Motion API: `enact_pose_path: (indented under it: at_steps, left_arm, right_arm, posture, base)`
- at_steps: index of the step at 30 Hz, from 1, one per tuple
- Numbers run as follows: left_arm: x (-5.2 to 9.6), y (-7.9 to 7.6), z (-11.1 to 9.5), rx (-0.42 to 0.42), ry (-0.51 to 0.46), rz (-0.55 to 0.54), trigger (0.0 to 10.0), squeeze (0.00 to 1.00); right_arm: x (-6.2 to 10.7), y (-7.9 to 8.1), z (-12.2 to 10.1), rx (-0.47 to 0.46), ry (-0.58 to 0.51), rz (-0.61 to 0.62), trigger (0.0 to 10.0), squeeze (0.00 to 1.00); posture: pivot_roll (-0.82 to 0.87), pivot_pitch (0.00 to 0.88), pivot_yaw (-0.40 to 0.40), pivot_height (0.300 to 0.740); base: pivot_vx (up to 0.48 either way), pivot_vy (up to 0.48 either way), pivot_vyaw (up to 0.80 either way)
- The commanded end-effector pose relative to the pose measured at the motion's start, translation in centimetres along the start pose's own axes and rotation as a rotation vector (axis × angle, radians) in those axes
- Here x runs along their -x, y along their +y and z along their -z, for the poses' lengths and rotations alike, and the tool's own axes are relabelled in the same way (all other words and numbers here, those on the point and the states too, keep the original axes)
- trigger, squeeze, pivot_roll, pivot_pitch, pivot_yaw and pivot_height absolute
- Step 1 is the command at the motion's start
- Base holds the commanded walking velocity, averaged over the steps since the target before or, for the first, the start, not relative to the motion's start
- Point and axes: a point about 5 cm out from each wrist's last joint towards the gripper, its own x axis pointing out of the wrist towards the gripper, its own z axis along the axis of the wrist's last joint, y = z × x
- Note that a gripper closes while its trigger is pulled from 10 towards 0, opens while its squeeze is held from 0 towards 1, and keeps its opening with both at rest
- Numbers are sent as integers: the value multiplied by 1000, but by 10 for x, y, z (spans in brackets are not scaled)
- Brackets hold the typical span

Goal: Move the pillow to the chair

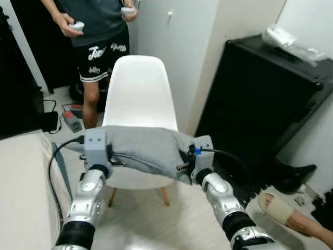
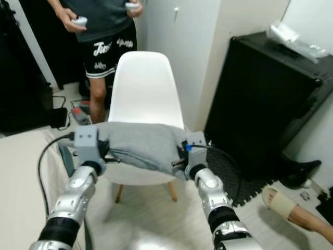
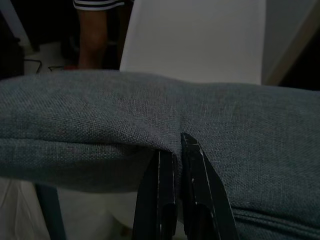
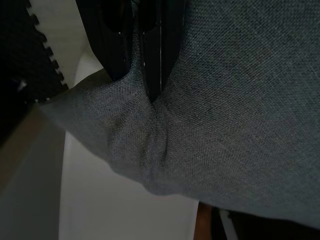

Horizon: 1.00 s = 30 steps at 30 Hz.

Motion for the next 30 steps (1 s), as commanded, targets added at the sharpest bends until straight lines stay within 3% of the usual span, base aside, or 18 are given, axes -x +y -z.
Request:
enact_pose_path:
  at_steps: [1,30]
  left_arm:
    - [-3,-14,-5,12,-35,53,10000,0]
    - [-6,-13,-4,11,-25,52,10000,0]
  right_arm:
    - [1,-5,-4,23,-22,4,10000,0]
    - [2,-7,-3,24,-11,3,10000,0]
  posture:
    - [11,63,-9,740]
    - [-6,86,-8,740]
  base:
    - [330,0,0]
    - [307,0,0]
